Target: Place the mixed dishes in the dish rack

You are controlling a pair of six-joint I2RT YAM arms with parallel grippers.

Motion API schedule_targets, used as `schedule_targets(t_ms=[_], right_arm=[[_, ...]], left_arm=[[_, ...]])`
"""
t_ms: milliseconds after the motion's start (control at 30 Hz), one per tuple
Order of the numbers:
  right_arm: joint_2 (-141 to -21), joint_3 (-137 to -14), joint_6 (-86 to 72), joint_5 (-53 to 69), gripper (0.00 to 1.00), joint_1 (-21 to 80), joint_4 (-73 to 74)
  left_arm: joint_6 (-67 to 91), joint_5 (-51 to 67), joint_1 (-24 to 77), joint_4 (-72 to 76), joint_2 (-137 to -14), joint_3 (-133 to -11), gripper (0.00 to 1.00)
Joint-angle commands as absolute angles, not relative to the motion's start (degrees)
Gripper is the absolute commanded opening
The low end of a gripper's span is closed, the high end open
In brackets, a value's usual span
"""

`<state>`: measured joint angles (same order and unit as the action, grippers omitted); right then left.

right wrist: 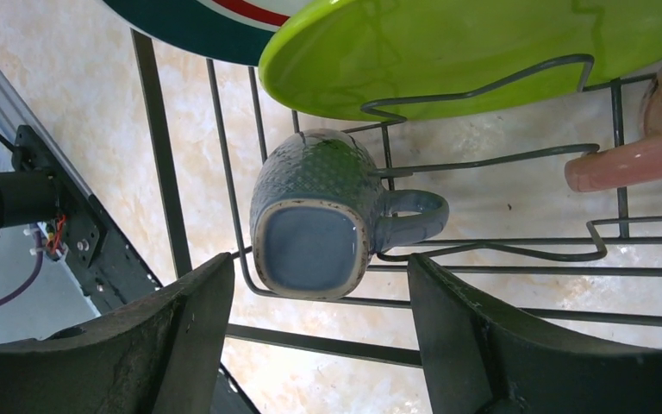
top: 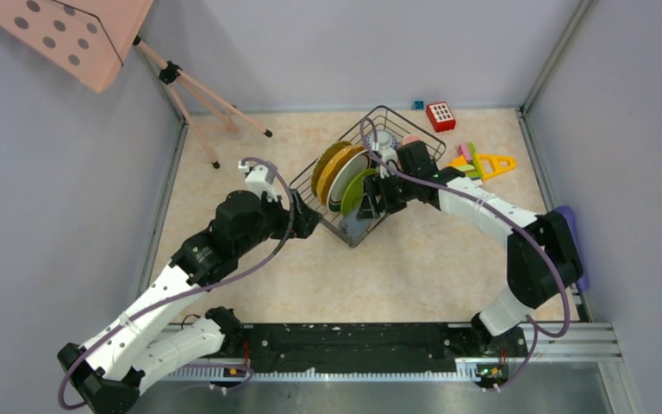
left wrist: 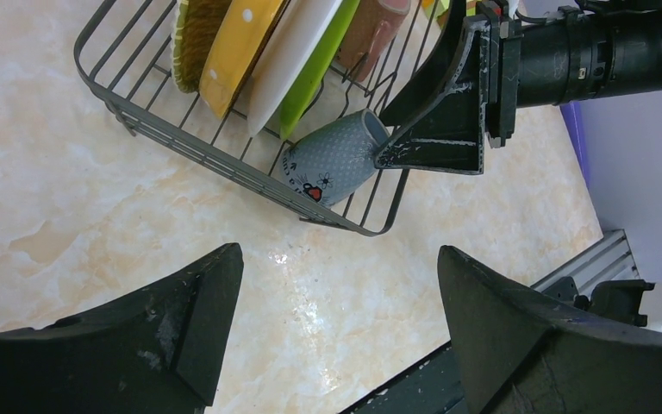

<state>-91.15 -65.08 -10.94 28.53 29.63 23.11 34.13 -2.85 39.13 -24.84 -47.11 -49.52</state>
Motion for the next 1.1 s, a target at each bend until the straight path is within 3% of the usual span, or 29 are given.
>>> schedule_targets(t_ms=[0,467,733,1067], right_arm=[[-92.3,-68.3,-10.7,30.9,0.72,32.0,21.4],[-92.7,-71.3,-11.6,26.7,0.72,33.7,22.0],[-93.9,-71.1,-10.8,23.4,0.77,34.4,22.9],[-84.0,-68.9,-12.0,18.2,0.78,35.0,18.2]], left_arm=[[33.7,-2.7,38.9,-22.2,-46.6,-50.1,0.88],[34.4,-3.8,37.9,-19.2,-49.3,-46.9,0.85],[33.8,-3.7,37.0,-20.2,-48.6,-46.9,0.85],[34.6,-6.2,36.7,-19.1,-48.1,-46.3,0.85]])
